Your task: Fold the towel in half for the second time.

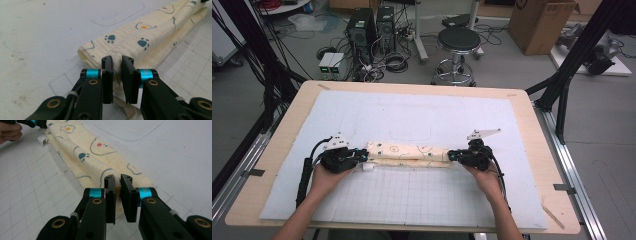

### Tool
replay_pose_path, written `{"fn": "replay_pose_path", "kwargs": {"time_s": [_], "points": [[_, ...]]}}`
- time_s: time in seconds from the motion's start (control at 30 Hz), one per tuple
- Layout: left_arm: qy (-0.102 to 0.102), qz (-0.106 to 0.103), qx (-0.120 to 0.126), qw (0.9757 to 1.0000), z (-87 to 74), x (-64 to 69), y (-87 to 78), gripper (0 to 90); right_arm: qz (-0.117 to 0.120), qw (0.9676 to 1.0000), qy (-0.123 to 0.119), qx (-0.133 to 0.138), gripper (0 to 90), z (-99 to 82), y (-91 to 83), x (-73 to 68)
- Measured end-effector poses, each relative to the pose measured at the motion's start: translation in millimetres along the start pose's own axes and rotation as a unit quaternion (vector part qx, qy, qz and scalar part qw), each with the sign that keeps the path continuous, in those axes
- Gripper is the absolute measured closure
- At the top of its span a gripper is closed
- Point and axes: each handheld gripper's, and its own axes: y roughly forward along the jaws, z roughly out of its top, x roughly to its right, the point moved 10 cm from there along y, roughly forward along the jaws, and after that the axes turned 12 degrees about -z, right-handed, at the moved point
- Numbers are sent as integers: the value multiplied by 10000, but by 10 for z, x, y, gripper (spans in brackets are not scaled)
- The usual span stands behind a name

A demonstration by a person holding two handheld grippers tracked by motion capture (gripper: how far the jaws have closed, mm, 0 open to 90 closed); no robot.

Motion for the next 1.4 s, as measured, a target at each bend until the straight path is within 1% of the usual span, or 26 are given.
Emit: {"fn": "replay_pose_path", "kwargs": {"time_s": [0.03,0.1,0.17,0.2,0.23,0.27,0.33,0.4,0.43,0.53,0.57,0.6,0.63,0.67,0.7,0.73,0.8,0.87,0.93,0.97,1.07,1.13,1.2,1.23,1.3,1.4], "points": [[-7,-25,-7,10000,-19,9,-7,784,35,10000,24,-22,806,-18,-2,-9],[-102,-117,-26,9999,-57,31,-22,757,56,10000,29,-72,774,-44,-9,-20],[-178,-208,-25,9996,-62,42,-53,691,116,9999,50,-47,742,-38,-25,-42],[-167,-215,22,9996,-42,49,-88,662,129,9999,13,-22,717,-29,-37,-46],[-174,-237,101,9995,-14,60,-119,641,122,9999,45,25,666,-6,-64,-56],[-155,-245,151,9995,10,61,-144,620,138,9998,60,91,639,20,-87,-63],[-124,-214,187,9995,68,62,-203,577,138,9997,11,220,606,78,-147,-80],[-98,-208,287,9993,145,71,-239,563,130,9995,25,298,578,137,-194,-91],[-99,-223,292,9993,181,78,-246,560,147,9993,6,356,577,175,-215,-100],[-44,-218,340,9992,301,107,-208,593,159,9990,9,414,580,291,-226,-145],[-75,-238,344,9991,332,123,-172,612,153,9990,-45,421,600,317,-211,-155],[-62,-243,282,9993,360,132,-117,644,161,9991,-58,380,631,345,-190,-186],[-61,-237,245,9994,373,139,-77,679,142,9990,-145,388,658,386,-151,-218],[-50,-216,197,9996,394,146,-8,706,170,9990,-156,378,684,408,-127,-250],[-27,-143,166,9998,402,141,26,741,201,9990,-219,339,722,434,-78,-293],[-55,-82,163,9998,417,134,85,774,183,9989,-272,321,755,447,-42,-316],[-186,-151,221,9995,436,148,173,832,251,9988,-356,217,805,466,51,-391],[-196,-195,138,9995,434,164,265,858,288,9985,-428,155,837,495,156,-458],[-184,-209,2,9996,423,181,352,864,300,9985,-458,81,838,514,244,-505],[-236,-236,17,9994,426,199,384,864,299,9985,-460,44,841,521,285,-526],[-222,-326,-157,9991,391,250,474,870,293,9984,-478,-56,843,524,391,-586],[-182,-376,-346,9985,341,298,529,870,292,9983,-491,-108,846,518,454,-635],[-137,-411,-465,9980,307,328,558,872,332,9980,-505,-160,847,502,501,-684],[-160,-404,-477,9979,295,345,574,872,358,9980,-500,-157,847,497,528,-709],[-98,-440,-579,9973,267,377,586,871,446,9974,-515,-232,846,470,567,-759],[-72,-490,-770,9958,210,415,608,871,446,9970,-554,-319,847,432,617,-809]]}}
